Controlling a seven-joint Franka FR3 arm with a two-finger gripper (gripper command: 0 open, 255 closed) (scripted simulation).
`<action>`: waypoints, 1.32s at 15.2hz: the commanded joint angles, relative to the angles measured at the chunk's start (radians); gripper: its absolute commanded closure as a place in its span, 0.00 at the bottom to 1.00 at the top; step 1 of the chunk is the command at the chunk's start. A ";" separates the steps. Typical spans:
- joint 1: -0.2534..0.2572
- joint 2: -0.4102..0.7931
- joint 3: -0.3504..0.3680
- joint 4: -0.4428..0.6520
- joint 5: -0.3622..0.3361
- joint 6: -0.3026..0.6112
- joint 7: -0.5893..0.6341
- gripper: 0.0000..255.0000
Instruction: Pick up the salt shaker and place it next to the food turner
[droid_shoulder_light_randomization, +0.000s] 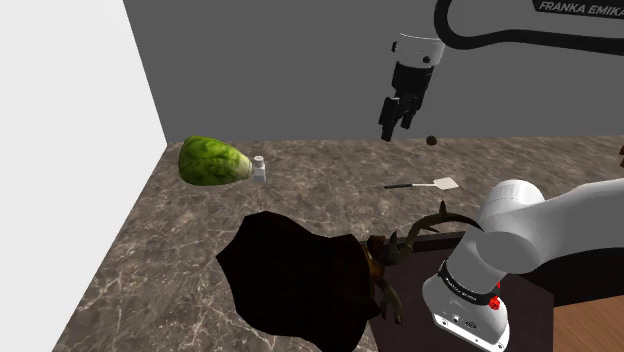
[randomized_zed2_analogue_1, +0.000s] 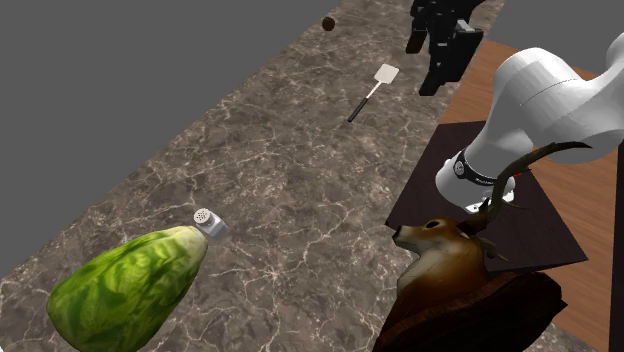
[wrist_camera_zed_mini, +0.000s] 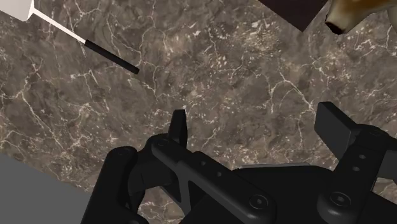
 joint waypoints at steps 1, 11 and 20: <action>0.000 0.000 0.000 0.000 0.000 0.000 0.000 0.00; 0.018 0.361 0.045 0.110 -0.002 0.254 0.026 0.00; 0.029 0.706 0.083 0.319 -0.036 0.389 0.057 0.00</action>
